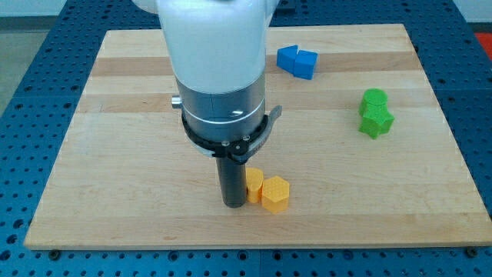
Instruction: Move the red circle upwards
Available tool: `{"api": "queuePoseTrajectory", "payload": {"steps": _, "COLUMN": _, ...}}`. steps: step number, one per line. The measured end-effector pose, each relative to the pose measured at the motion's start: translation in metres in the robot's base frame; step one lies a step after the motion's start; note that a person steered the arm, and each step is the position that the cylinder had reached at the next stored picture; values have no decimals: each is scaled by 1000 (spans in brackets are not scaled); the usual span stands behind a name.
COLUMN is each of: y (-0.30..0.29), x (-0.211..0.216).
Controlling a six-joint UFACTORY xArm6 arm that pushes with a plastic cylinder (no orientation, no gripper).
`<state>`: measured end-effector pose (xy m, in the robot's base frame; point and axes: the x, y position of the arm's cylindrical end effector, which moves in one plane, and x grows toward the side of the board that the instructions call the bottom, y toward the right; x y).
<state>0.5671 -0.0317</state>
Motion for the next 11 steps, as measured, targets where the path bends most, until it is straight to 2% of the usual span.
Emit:
{"api": "queuePoseTrajectory", "payload": {"steps": 2, "y": -12, "x": -6}}
{"api": "queuePoseTrajectory", "payload": {"steps": 3, "y": -44, "x": -25}}
{"api": "queuePoseTrajectory", "payload": {"steps": 4, "y": -52, "x": -27}}
{"api": "queuePoseTrajectory", "payload": {"steps": 7, "y": -38, "x": -113}}
{"api": "queuePoseTrajectory", "payload": {"steps": 8, "y": -38, "x": -114}}
{"api": "queuePoseTrajectory", "payload": {"steps": 10, "y": 26, "x": -112}}
{"api": "queuePoseTrajectory", "payload": {"steps": 11, "y": 29, "x": -121}}
